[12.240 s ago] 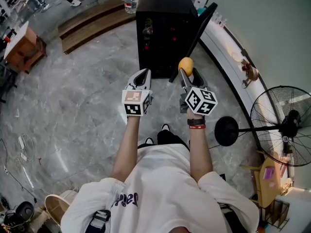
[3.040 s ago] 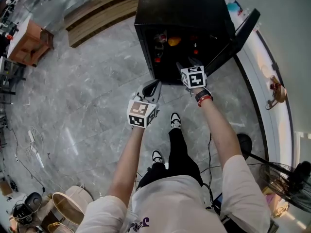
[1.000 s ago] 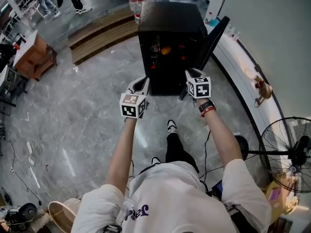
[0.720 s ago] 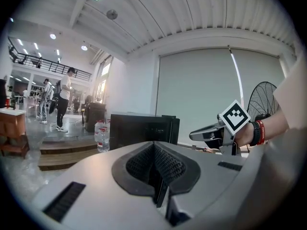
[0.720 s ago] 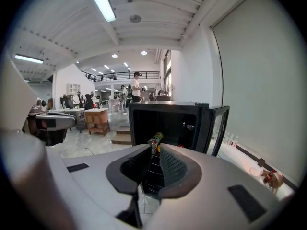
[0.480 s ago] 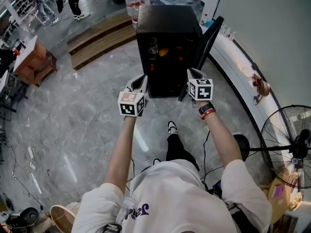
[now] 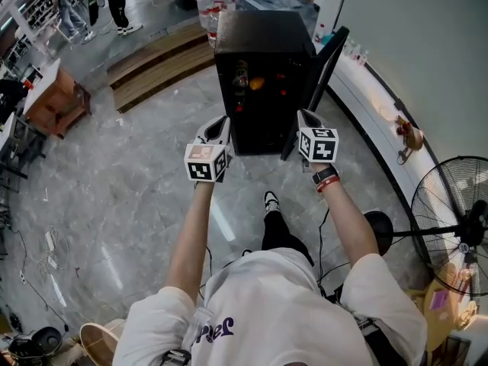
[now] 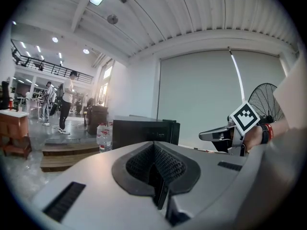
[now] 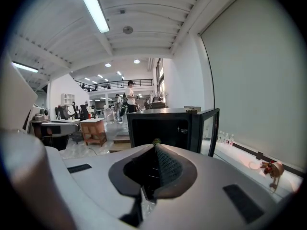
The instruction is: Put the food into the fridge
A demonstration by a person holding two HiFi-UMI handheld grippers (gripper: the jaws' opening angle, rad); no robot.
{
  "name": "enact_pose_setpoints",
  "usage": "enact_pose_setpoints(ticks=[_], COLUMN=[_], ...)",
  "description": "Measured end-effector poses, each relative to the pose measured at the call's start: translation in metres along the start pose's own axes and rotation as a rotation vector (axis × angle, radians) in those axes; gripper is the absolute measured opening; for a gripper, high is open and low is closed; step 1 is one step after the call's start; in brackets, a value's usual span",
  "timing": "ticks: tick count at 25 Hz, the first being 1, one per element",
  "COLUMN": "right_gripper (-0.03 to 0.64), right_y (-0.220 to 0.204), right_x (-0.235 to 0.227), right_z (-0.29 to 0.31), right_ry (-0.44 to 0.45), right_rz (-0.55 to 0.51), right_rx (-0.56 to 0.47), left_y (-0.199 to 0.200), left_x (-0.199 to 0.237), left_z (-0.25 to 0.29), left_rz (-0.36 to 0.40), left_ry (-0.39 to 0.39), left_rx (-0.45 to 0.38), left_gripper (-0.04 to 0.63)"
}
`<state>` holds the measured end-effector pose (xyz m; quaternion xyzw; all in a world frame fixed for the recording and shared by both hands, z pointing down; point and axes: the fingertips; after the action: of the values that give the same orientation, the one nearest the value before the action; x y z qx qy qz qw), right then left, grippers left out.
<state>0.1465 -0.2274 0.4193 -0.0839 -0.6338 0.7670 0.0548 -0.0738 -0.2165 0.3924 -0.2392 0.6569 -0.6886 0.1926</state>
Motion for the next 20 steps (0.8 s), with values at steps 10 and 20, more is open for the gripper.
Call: enact_pose_setpoints(ticks=[10, 20], right_gripper=[0.015, 0.015], right_y=[0.006, 0.000], right_x=[-0.002, -0.009], right_z=[-0.028, -0.052], right_ry=[-0.018, -0.045], right_rz=[0.065, 0.079], right_rx=[-0.061, -0.101], left_y=[0.006, 0.007], left_x=[-0.010, -0.019], left_z=[-0.015, -0.028], left_rz=[-0.022, -0.005], left_ry=[0.021, 0.062], left_rx=[-0.019, -0.049], left_gripper=[0.017, 0.018])
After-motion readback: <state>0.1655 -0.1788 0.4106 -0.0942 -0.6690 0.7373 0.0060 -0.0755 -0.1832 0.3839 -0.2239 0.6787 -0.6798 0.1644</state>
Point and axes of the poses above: the fingertips, and each gripper's own axes: z forward along the fingers, x to its left, y out of its top, and after that the axes turned 8 degrees about -x, right-handed
